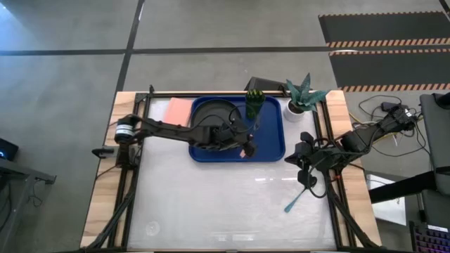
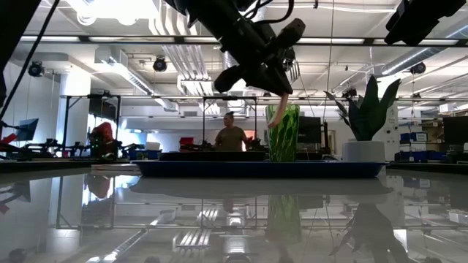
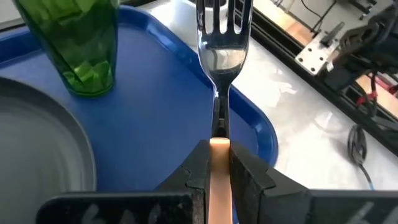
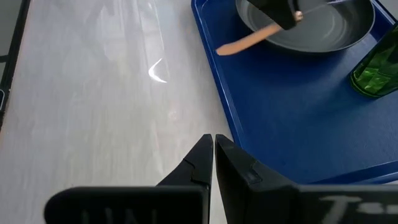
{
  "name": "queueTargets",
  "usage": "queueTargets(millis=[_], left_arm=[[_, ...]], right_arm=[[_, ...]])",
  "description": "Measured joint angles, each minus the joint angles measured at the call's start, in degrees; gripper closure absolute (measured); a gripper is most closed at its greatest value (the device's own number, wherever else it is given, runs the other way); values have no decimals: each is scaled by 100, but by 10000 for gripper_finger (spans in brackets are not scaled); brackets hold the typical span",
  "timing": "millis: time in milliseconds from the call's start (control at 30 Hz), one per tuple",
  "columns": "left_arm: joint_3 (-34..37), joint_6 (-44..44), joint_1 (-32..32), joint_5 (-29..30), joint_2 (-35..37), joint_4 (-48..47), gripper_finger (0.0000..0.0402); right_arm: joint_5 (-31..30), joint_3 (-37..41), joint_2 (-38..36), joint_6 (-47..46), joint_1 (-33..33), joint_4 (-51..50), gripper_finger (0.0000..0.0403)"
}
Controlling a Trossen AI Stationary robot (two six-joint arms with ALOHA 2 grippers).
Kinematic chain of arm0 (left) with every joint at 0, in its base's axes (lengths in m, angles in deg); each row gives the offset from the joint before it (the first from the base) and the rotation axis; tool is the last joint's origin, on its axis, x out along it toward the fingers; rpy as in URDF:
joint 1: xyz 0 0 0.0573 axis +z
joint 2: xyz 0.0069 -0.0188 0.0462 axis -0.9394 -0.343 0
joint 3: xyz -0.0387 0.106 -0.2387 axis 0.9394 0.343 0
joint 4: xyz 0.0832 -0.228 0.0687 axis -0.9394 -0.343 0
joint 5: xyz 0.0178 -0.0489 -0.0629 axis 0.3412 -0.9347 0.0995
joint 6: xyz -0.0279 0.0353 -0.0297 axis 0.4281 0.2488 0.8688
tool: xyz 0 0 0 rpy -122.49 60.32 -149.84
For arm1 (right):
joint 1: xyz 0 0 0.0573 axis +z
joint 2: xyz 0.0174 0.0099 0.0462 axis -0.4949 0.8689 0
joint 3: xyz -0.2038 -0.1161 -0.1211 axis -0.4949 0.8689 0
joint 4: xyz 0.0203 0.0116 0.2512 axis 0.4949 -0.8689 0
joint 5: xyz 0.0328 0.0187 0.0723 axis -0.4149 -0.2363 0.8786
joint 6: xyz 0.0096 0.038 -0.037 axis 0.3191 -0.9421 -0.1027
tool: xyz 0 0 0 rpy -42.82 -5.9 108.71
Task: Pick and place plate/cup/fork/spoon on tray
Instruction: Put the orange fork on the blue tray to the right of the black plate
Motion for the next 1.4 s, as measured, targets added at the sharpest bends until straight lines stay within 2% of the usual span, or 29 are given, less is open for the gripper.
queueTargets(millis=[467, 1400], left_arm=[[-10, 2, 319, 24, -520, 351, 377], [267, -13, 356, 96, -576, 436, 372]], right_arm=[[-1, 0, 13, -74, 0, 0, 394], [0, 2, 46, -301, 0, 11, 394]])
